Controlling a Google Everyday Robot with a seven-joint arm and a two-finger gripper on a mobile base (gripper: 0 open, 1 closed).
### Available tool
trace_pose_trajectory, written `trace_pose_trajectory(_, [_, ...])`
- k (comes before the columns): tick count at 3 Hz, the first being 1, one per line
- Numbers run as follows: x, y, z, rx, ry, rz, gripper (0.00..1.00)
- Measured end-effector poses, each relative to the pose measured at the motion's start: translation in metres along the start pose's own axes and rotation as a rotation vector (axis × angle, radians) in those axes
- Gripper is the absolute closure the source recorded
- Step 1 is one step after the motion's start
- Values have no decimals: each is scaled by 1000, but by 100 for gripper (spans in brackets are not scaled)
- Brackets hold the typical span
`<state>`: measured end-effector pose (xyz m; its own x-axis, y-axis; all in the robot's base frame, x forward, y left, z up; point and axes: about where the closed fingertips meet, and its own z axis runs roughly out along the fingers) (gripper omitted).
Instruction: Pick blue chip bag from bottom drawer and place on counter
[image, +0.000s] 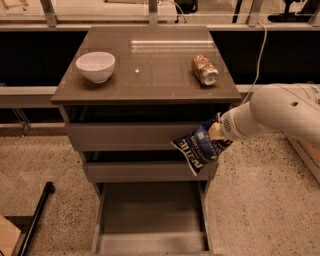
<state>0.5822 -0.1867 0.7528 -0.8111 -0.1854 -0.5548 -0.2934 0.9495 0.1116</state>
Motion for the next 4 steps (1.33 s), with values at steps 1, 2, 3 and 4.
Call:
trace_pose_trajectory(1, [0, 0, 0, 0, 0, 0, 100])
trace_pose_trajectory(2, [-3, 2, -8, -23, -6, -35, 100])
trace_pose_trajectory(3, [-13, 10, -33, -120, -44, -83, 100])
trace_pose_trajectory(4, [-36, 30, -75, -288, -162, -166, 100])
